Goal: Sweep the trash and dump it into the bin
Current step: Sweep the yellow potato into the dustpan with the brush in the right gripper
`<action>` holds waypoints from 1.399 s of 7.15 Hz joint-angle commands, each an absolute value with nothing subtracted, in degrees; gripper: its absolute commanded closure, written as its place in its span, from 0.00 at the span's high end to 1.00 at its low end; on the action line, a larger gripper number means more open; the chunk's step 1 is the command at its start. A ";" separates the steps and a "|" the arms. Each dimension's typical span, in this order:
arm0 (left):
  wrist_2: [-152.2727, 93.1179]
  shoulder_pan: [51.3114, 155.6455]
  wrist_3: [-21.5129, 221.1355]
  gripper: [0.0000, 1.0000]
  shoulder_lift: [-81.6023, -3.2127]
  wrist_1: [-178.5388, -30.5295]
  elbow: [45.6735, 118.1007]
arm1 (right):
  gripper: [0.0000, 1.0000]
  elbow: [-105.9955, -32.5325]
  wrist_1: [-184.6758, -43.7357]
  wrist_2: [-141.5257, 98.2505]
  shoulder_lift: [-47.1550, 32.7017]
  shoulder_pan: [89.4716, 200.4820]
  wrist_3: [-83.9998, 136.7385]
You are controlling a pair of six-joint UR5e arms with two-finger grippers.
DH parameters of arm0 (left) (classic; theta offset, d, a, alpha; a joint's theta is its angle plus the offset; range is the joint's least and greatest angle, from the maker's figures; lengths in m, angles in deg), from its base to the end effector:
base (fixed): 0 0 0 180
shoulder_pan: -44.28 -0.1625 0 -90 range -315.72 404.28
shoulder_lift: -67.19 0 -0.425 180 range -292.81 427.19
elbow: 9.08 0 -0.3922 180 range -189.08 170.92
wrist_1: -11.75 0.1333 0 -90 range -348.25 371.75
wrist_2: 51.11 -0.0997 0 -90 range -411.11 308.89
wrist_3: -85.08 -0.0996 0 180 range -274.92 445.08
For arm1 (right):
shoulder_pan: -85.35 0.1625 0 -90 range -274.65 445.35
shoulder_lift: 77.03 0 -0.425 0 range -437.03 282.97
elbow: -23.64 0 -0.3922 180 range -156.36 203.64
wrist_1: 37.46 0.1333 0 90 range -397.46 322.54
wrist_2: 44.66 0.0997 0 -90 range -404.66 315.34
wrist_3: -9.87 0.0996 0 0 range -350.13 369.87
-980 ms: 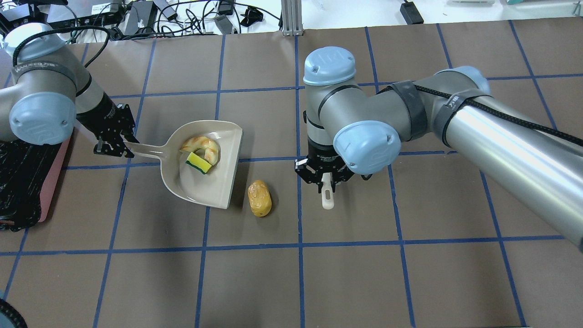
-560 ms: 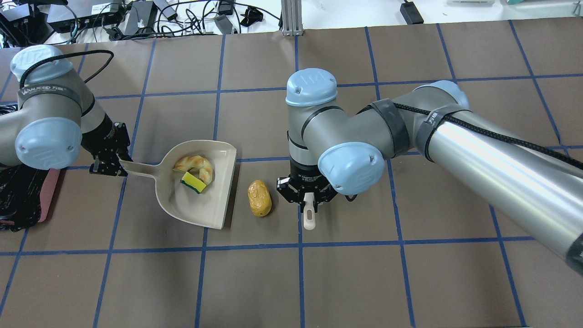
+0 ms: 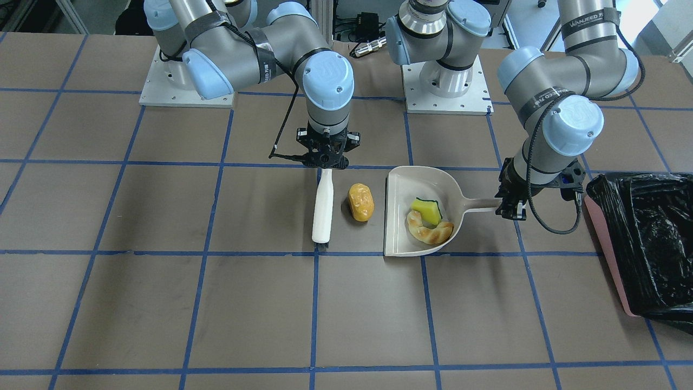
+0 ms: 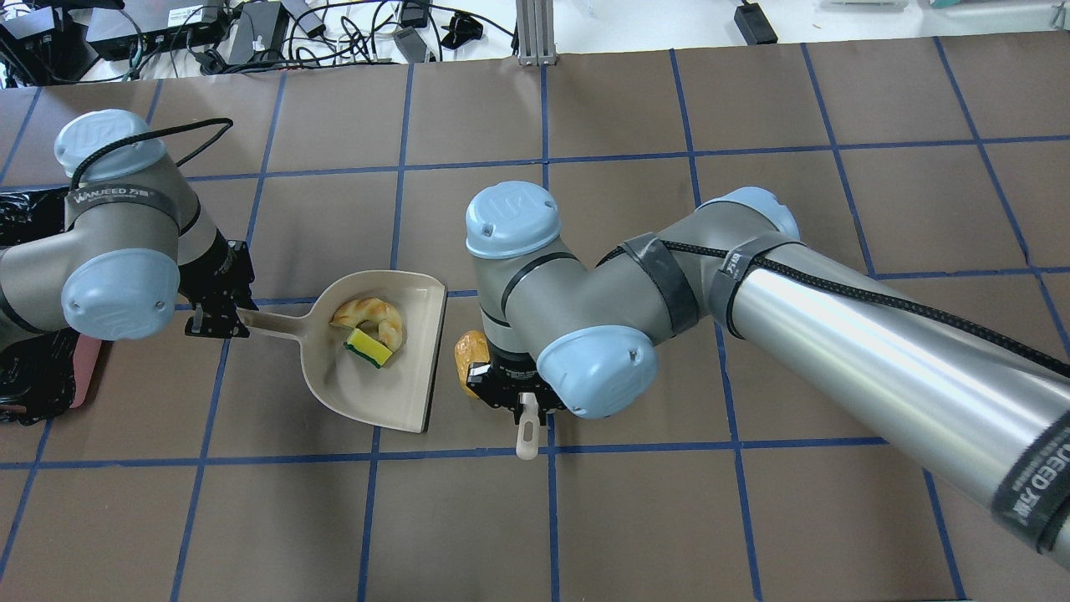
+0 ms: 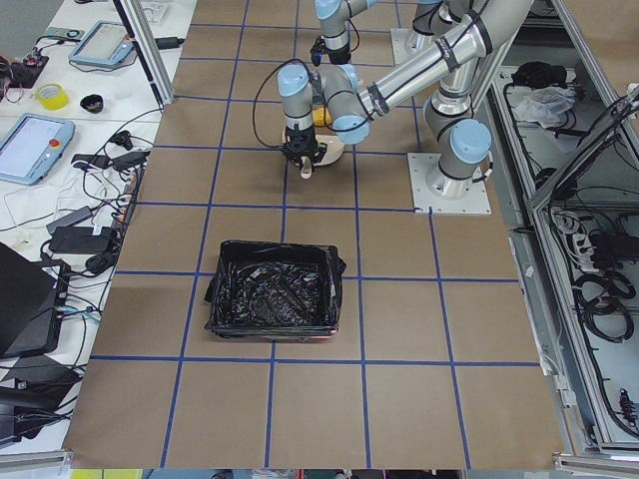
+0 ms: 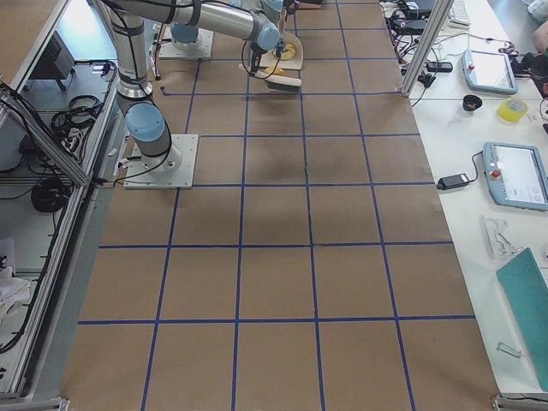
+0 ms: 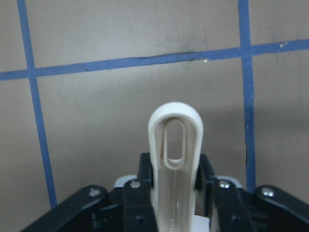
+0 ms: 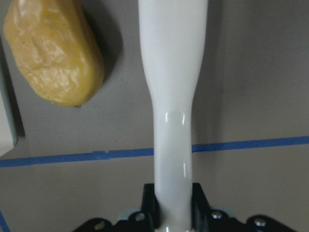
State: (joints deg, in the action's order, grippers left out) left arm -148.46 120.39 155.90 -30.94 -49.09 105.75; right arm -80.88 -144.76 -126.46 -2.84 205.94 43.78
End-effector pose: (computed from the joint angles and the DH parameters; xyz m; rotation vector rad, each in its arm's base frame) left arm -0.0013 -0.4970 0.2647 -2.0146 2.2192 -0.0043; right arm 0.3963 -0.3805 0.2548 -0.1156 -3.1107 -0.4197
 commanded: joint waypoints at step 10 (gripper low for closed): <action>-144.57 127.25 161.02 0.00 -32.83 -45.47 105.18 | 0.00 -78.67 -154.62 -120.69 -6.71 213.58 62.15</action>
